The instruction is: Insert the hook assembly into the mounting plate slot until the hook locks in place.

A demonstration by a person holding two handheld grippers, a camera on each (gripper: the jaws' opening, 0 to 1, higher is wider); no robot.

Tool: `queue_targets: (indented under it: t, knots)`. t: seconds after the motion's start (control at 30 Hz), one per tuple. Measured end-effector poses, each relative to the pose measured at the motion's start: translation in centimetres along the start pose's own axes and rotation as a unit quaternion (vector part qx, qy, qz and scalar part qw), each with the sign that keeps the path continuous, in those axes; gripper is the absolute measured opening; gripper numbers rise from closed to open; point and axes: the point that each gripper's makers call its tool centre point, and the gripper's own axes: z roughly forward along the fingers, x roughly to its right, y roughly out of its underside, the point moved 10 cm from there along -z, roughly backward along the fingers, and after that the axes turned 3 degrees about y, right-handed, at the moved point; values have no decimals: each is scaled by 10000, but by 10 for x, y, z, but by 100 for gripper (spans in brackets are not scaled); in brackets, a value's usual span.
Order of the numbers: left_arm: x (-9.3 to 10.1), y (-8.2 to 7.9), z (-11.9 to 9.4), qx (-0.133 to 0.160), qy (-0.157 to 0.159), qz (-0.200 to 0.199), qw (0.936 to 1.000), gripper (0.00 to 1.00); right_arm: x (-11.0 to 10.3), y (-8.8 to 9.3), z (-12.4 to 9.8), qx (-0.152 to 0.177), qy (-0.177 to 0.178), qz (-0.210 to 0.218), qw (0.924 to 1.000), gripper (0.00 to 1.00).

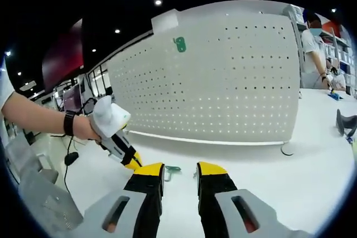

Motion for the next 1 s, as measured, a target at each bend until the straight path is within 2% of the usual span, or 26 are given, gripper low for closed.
queue_targets:
  t: [0.1,0.17,0.33,0.43,0.57,0.77,0.83,0.9,1.0]
  knots:
    - [0,0,-7,182,-147,-78,9997,4,-4,-4,0,20,-58,-82,9999,23]
    - [1,-1,-13,429,-261,-204,9985,3,-5,-7,0,45,-93,-133,9999,23]
    - [5,-4,-25,696,-487,-214,9962,3,-8,-11,-1,75,-155,-224,9996,23]
    - [7,-6,-32,941,-645,-325,9929,3,-10,-14,-3,94,-190,-262,9994,24]
    - [13,-8,-40,1128,-728,-455,9899,3,-12,-14,-6,126,-223,-302,9992,24]
    - [18,-14,-54,1564,-934,-654,9811,3,-17,-12,-11,132,-300,-316,9990,24]
    - [19,-18,-60,1767,-1043,-790,9755,3,-18,-12,-12,151,-325,-327,9988,24]
    - [20,-20,-64,1971,-1024,-926,9706,3,-19,-13,-13,162,-352,-351,9986,24]
    - [23,-24,-71,2121,-1127,-940,9662,3,-21,-15,-16,193,-391,-397,9983,24]
